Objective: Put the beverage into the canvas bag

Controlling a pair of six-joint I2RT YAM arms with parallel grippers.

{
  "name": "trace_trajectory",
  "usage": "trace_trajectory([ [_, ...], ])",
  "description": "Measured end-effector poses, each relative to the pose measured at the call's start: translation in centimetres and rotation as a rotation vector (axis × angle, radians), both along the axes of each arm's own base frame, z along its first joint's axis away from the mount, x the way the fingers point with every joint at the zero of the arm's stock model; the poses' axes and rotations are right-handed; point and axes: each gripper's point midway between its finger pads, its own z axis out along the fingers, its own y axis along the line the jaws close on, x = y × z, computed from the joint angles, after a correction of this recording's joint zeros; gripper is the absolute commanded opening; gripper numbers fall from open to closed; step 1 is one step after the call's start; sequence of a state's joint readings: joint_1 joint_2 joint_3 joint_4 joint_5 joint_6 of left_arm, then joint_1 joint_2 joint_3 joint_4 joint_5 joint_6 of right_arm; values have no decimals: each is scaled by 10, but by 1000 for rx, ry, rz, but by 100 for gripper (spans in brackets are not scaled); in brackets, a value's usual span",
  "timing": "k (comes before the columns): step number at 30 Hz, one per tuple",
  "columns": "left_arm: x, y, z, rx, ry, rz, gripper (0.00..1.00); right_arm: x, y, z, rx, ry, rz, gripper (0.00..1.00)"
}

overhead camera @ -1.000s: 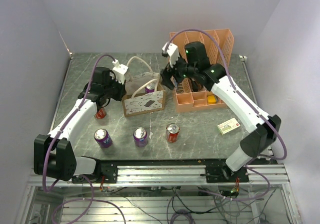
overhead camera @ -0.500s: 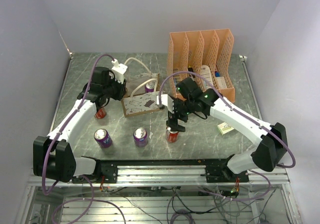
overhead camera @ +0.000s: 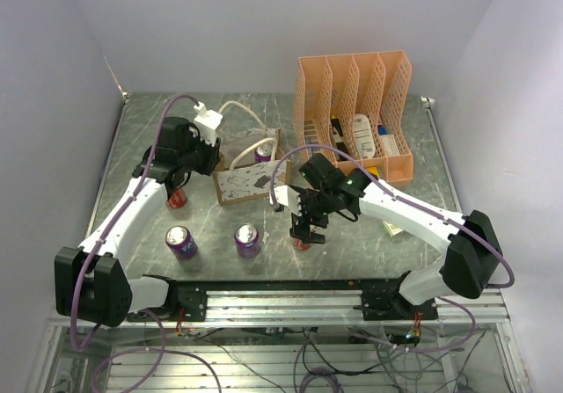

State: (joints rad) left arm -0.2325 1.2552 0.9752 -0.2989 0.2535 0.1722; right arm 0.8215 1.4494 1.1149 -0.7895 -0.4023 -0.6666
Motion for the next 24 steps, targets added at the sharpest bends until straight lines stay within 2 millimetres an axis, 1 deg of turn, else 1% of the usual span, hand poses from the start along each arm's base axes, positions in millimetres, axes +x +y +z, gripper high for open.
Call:
trace_trajectory([
  [2,0,0,0,3,-2,-1,36,3,0,-4,-6,-9,-6,79],
  [7,0,1,0,5,-3,0,36,4,-1,-11,-11,-19,-11,78],
  [9,0,1,0,5,-3,0,36,4,-2,-14,-16,-19,-11,76],
  [13,0,1,0,5,-2,1,36,4,-5,-20,-26,-22,-13,62],
  [18,0,1,0,7,-3,1,36,6,-4,-20,-22,-30,-21,47],
  [21,1,1,0,10,-5,2,36,8,-4,-18,-27,-33,-32,44],
  [24,1,2,0,13,-7,1,37,13,-4,-10,-26,-48,-50,43],
])
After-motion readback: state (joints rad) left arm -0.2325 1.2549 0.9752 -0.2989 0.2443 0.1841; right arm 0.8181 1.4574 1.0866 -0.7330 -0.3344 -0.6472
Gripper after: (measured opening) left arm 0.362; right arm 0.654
